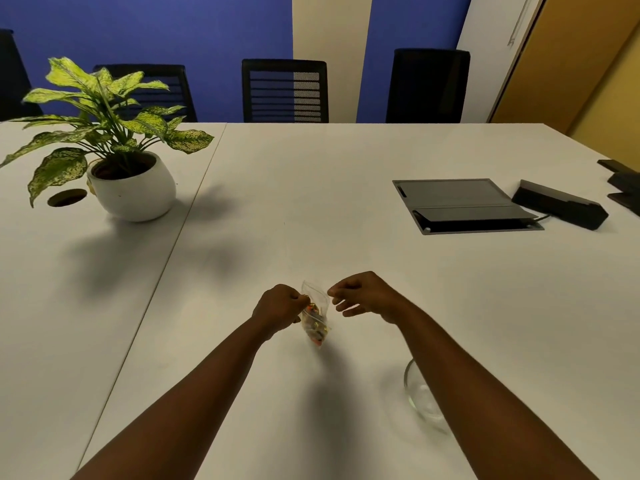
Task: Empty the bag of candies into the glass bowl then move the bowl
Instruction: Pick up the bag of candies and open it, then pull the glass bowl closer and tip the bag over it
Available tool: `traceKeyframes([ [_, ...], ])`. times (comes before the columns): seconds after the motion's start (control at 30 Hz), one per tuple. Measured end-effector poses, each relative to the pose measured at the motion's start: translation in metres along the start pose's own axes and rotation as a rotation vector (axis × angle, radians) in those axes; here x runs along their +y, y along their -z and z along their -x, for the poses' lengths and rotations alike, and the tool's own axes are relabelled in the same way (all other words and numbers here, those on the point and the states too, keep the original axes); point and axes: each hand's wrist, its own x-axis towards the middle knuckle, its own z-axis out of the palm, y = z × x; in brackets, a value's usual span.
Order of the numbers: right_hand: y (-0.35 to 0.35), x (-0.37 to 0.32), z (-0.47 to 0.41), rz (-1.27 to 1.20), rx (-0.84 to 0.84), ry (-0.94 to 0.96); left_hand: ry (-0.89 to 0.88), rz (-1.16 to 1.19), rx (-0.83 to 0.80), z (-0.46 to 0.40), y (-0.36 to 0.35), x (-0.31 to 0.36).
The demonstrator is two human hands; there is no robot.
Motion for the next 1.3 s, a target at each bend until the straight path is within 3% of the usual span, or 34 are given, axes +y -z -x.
traceKeyframes([
  [0.07,0.016,0.009,0.002,0.082,-0.065,-0.051,0.011,-0.017,-0.011,-0.001,-0.001,0.000],
  [0.23,0.049,0.037,0.012,0.690,-0.330,-0.362,0.019,-0.048,-0.039,-0.003,-0.003,-0.001],
  [0.33,0.057,0.055,0.020,0.898,-0.477,-0.493,0.022,-0.050,-0.063,-0.003,-0.004,-0.002],
  [0.43,0.061,0.072,0.030,1.000,-0.456,-0.532,0.017,-0.054,-0.070,-0.003,-0.006,-0.001],
  [0.53,0.062,0.077,0.036,0.862,-0.299,-0.550,0.015,-0.063,-0.077,-0.002,-0.006,0.000],
  [0.87,0.054,0.070,0.029,0.426,-0.119,-0.469,0.016,-0.094,-0.066,0.001,0.001,-0.002],
  [1.3,0.015,0.065,0.003,0.273,0.075,-0.375,-0.016,-0.013,0.054,0.000,0.015,-0.001],
])
